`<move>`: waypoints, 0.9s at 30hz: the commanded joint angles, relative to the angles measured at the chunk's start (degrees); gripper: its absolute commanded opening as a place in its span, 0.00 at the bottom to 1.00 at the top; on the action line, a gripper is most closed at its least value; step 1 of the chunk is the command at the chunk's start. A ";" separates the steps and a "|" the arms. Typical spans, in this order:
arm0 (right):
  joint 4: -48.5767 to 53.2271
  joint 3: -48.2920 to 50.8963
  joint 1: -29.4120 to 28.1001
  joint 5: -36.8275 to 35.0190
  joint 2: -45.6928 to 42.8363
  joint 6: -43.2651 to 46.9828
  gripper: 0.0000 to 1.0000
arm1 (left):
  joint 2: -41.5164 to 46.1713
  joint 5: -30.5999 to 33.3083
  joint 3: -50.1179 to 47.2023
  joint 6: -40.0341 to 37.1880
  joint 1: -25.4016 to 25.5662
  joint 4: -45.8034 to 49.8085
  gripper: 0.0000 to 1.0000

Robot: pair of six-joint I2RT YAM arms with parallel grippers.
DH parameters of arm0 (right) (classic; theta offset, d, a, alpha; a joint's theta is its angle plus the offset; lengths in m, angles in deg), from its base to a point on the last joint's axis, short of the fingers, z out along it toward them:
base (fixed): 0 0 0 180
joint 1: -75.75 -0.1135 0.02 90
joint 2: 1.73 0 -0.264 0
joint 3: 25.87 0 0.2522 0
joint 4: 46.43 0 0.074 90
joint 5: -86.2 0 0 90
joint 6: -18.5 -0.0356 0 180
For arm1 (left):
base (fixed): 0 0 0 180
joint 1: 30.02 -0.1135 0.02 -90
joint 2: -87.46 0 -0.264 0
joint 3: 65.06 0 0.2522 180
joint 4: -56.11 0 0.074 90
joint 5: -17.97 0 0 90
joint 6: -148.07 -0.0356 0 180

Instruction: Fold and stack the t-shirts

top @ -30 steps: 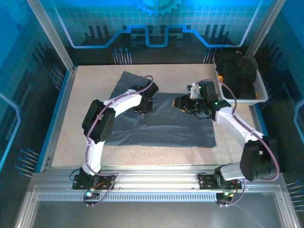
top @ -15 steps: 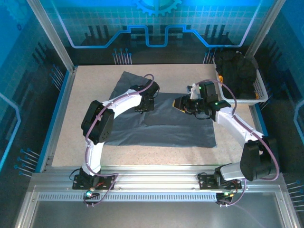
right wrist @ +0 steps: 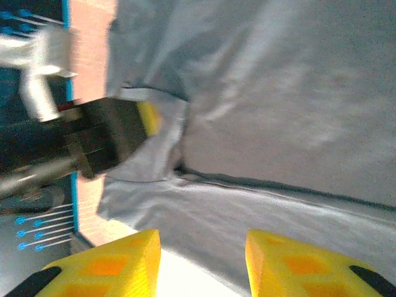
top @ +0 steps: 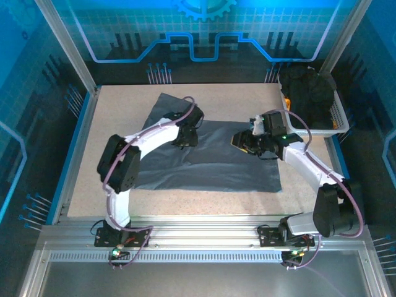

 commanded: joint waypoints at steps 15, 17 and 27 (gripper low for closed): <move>20.45 5.63 0.80 -18.63 7.61 3.19 0.35 | 8.78 -14.88 -27.58 26.20 -23.46 0.83 0.27; 20.52 4.65 -0.06 -18.80 10.63 3.55 0.35 | 9.59 -14.54 -30.07 28.51 -25.00 0.90 0.26; 24.65 -1.18 -11.56 -16.03 20.98 1.26 0.36 | 15.91 -13.41 -37.21 28.96 -35.78 3.05 0.26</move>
